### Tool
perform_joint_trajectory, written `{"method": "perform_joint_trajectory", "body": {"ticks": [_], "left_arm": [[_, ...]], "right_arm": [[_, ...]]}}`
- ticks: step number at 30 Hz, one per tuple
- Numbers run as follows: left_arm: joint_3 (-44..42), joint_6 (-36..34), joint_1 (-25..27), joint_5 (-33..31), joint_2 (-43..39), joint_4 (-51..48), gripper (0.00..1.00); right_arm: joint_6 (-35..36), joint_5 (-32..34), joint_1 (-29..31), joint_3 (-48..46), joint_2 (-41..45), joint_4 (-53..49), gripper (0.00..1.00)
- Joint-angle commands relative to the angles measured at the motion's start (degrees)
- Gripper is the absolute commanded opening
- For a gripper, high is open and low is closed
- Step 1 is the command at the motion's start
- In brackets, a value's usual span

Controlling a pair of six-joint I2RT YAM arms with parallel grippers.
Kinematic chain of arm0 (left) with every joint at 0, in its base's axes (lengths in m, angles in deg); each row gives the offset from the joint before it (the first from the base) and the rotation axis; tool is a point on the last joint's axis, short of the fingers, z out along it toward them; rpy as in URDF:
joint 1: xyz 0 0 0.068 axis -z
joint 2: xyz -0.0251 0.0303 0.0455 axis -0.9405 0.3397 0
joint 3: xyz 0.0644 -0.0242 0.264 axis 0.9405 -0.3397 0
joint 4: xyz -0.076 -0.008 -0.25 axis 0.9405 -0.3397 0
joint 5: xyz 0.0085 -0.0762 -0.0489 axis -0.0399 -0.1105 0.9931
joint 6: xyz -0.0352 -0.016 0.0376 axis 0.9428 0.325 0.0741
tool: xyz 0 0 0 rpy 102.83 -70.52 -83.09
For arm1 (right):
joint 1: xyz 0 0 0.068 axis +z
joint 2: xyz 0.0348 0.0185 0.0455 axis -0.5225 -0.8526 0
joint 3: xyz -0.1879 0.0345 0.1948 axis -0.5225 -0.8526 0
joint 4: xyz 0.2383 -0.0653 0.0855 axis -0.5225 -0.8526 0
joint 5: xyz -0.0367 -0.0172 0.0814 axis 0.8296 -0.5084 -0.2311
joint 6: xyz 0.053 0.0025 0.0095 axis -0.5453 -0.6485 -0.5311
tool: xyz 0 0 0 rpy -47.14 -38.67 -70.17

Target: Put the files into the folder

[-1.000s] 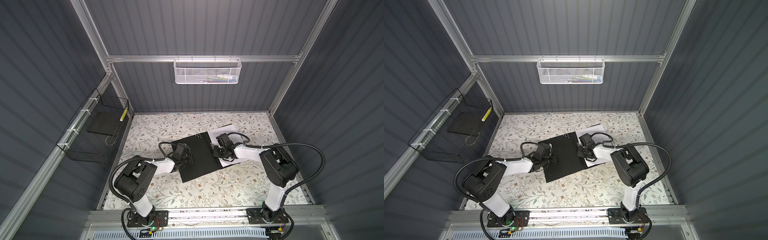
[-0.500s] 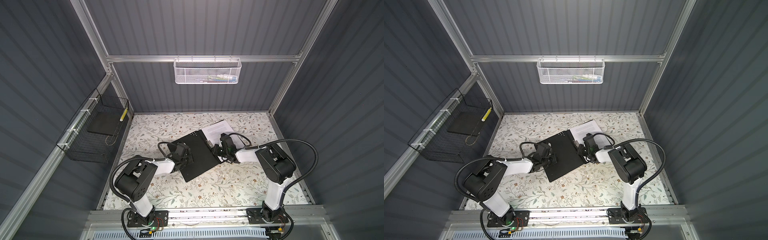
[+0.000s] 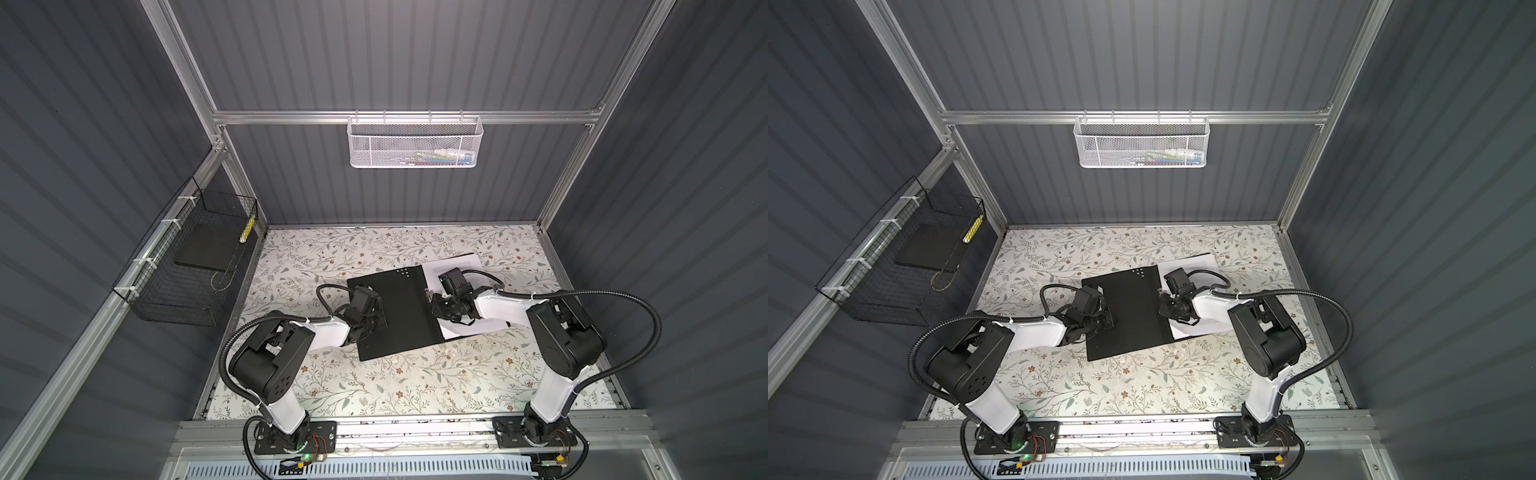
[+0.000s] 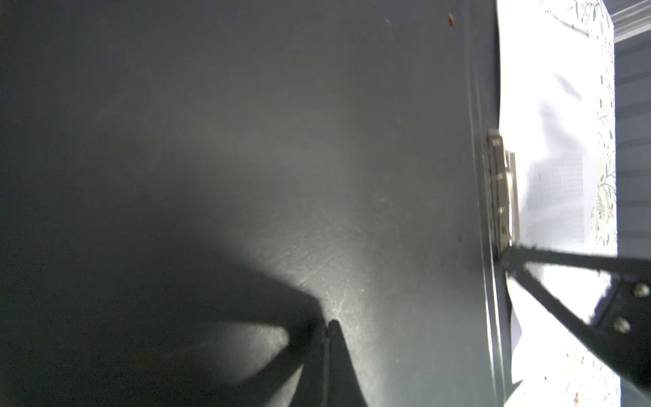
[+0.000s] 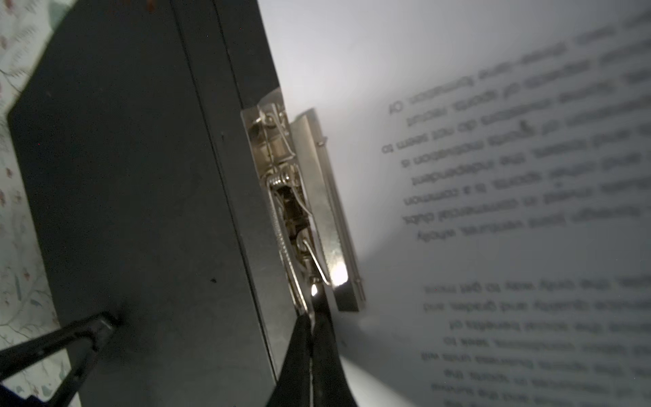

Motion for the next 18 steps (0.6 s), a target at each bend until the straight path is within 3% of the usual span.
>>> {"method": "perform_joint_trajectory", "body": {"ticks": [1,8,15,18], "left_arm": [[-7.9,-0.4,1.4,0.0,7.8,-34.3,0.0],[-1.5,-3.3,1.5,-2.8,3.4,-42.6,0.0],[8.2,-6.3,1.2,-10.6,-4.2,-54.2,0.0],[11.6,-7.4,-0.2,-12.9,-7.8,-57.4,0.1]], "right_arm": [[2.1,-0.9,0.7,-2.4,-2.6,-28.0,0.09],[3.0,-3.4,0.5,-2.7,0.1,-29.0,0.35],[3.7,-3.7,0.3,-2.4,5.5,-28.5,0.52],[3.8,-4.6,0.2,-2.3,10.0,-27.2,0.57]]}}
